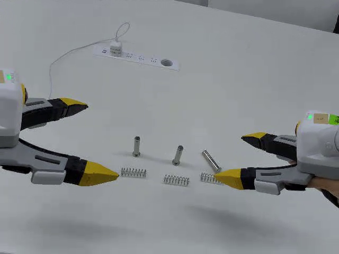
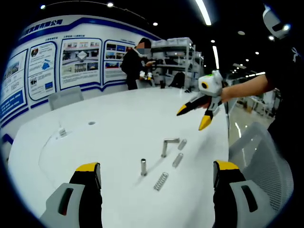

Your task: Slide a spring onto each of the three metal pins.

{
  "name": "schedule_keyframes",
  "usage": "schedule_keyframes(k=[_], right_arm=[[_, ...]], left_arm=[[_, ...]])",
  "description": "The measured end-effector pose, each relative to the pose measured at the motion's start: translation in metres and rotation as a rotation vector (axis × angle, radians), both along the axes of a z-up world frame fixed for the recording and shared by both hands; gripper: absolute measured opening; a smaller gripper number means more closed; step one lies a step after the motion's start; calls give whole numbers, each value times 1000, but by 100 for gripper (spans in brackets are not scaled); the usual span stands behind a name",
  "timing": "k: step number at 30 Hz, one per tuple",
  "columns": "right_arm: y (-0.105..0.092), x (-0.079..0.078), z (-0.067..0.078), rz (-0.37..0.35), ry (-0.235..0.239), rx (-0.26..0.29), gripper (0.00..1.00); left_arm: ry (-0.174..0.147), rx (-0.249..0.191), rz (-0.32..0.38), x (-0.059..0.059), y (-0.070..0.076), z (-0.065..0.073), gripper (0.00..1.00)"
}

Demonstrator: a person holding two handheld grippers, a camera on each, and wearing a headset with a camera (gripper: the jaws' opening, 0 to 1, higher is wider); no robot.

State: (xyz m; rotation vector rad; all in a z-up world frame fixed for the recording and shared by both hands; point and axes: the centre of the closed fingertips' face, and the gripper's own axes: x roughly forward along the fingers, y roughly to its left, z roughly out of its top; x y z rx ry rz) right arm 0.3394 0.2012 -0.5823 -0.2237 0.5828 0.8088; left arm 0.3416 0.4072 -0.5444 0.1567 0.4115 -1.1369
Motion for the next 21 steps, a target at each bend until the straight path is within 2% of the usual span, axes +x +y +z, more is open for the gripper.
schedule_keyframes(k=[10,14,17,21], right_arm=[[1,20,-10,-35,7,-14,61],[2,25,-16,-37,20,-23,58],[0,30,-21,-41,23,-30,55],[-1,36,-30,-48,40,-32,54]], left_arm=[[20,-14,30,8,5,-9,100],[35,-7,31,8,6,-16,100],[30,-3,36,10,8,-17,100],[39,2,48,12,11,-20,100]])
